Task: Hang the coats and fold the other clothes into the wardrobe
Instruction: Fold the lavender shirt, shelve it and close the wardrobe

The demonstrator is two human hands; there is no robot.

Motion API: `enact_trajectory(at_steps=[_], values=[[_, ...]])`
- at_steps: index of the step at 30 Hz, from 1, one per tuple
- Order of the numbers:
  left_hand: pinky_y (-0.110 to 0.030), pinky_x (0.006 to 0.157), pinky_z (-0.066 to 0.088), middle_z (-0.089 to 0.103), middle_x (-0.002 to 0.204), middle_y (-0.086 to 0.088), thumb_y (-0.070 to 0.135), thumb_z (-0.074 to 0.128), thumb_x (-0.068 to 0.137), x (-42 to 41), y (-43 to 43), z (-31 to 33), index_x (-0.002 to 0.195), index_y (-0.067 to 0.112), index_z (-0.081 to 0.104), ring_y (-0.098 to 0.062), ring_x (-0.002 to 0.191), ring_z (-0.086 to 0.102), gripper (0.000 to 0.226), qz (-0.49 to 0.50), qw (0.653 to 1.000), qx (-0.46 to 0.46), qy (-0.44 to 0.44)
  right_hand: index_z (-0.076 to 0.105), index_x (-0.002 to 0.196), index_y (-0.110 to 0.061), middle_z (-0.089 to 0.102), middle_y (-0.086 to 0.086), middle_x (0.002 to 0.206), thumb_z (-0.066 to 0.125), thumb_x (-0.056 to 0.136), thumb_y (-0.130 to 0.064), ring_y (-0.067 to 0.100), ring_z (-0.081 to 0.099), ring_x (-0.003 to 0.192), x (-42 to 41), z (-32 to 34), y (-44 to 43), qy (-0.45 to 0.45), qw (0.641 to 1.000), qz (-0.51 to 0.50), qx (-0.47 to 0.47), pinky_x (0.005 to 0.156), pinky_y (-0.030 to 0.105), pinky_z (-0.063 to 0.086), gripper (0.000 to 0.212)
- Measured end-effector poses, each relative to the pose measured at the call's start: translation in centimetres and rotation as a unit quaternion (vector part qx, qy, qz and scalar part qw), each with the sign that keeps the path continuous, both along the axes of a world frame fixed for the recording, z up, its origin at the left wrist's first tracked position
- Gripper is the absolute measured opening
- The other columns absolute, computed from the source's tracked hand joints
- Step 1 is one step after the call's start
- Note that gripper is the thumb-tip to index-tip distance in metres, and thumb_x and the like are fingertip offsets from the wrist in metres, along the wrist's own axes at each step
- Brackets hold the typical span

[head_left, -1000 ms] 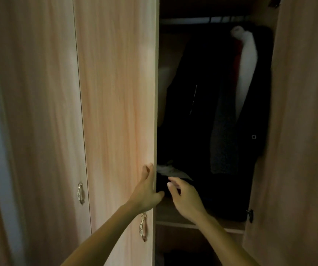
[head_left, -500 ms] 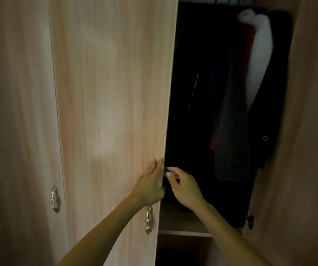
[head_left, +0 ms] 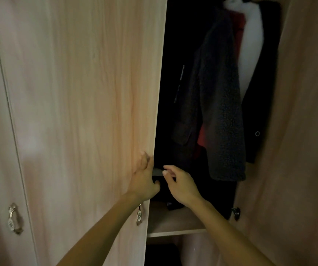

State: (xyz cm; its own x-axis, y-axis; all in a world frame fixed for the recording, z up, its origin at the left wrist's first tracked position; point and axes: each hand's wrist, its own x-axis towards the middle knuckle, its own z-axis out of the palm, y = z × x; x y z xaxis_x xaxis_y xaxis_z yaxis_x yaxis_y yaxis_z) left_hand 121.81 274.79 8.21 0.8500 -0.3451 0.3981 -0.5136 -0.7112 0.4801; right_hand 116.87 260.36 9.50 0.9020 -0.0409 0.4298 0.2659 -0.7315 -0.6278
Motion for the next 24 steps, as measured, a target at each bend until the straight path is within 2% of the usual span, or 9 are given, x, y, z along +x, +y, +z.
enact_trajectory(at_steps=[2,5,9,12,15,20,24], values=[[-0.037,0.103,0.042,-0.016,0.158,-0.002,0.025,0.057,0.084,-0.3,0.4,0.0,0.151,0.022,0.006,-0.028,0.14,0.027,0.085,-0.006,1.0,-0.01,-0.015,0.054,0.131,-0.023,0.06,-0.005,0.126,0.045,0.097,-0.036,0.007,0.055,0.113,0.0,-0.1,0.2,-0.003,1.0,-0.004,-0.001,0.094,0.019,0.042,0.037],[-0.031,0.099,0.043,0.003,0.159,-0.003,0.026,0.053,0.092,-1.6,0.9,0.7,0.146,0.017,0.024,-0.025,0.133,0.039,0.063,-0.01,0.997,-0.062,-0.049,0.054,0.13,-0.022,0.06,-0.005,0.126,0.046,0.098,-0.035,0.007,0.054,0.114,-0.1,-0.4,0.6,-0.006,1.0,-0.012,0.001,0.094,0.018,0.041,0.036],[-0.024,0.107,0.029,0.031,0.152,-0.005,0.029,0.044,0.098,-3.9,1.2,1.1,0.143,0.013,0.035,-0.019,0.139,0.03,0.048,0.006,0.993,-0.085,-0.078,0.054,0.129,-0.023,0.061,-0.005,0.124,0.046,0.098,-0.034,0.007,0.055,0.112,-1.0,-0.9,0.9,-0.015,1.0,-0.016,0.002,0.093,0.02,0.043,0.035],[-0.027,0.111,0.025,0.033,0.152,-0.004,0.036,0.039,0.1,-5.7,1.2,1.0,0.145,0.017,0.034,-0.018,0.14,0.029,0.049,0.028,0.994,-0.09,-0.05,0.054,0.129,-0.022,0.061,-0.005,0.124,0.046,0.098,-0.033,0.008,0.056,0.112,-2.5,-1.0,0.9,-0.018,1.0,-0.006,0.0,0.094,0.022,0.044,0.035],[-0.028,0.109,0.03,0.04,0.148,-0.003,0.037,0.038,0.099,-7.8,0.7,1.5,0.144,0.017,0.036,-0.017,0.136,0.037,0.049,0.025,0.993,-0.1,-0.048,0.054,0.13,-0.022,0.061,-0.005,0.125,0.046,0.098,-0.034,0.008,0.055,0.112,-4.5,-0.5,0.4,-0.031,1.0,-0.004,0.001,0.094,0.022,0.044,0.035],[-0.02,0.102,0.03,0.046,0.143,0.002,0.037,0.041,0.099,-13.3,-1.6,2.1,0.143,0.02,0.039,-0.014,0.13,0.044,0.047,0.025,0.991,-0.12,-0.06,0.054,0.13,-0.024,0.06,-0.007,0.125,0.045,0.098,-0.035,0.007,0.054,0.114,-9.4,-0.1,-1.8,-0.048,0.999,0.003,0.017,0.096,0.025,0.045,0.035],[-0.032,0.105,0.037,0.049,0.14,0.0,0.037,0.041,0.098,-18.5,-5.0,1.4,0.14,0.02,0.042,-0.017,0.127,0.047,0.046,0.027,0.991,-0.12,-0.047,0.054,0.129,-0.025,0.06,-0.006,0.125,0.045,0.097,-0.037,0.008,0.055,0.113,-14.4,-1.0,-5.0,-0.049,0.999,0.005,0.018,0.095,0.029,0.047,0.035]])
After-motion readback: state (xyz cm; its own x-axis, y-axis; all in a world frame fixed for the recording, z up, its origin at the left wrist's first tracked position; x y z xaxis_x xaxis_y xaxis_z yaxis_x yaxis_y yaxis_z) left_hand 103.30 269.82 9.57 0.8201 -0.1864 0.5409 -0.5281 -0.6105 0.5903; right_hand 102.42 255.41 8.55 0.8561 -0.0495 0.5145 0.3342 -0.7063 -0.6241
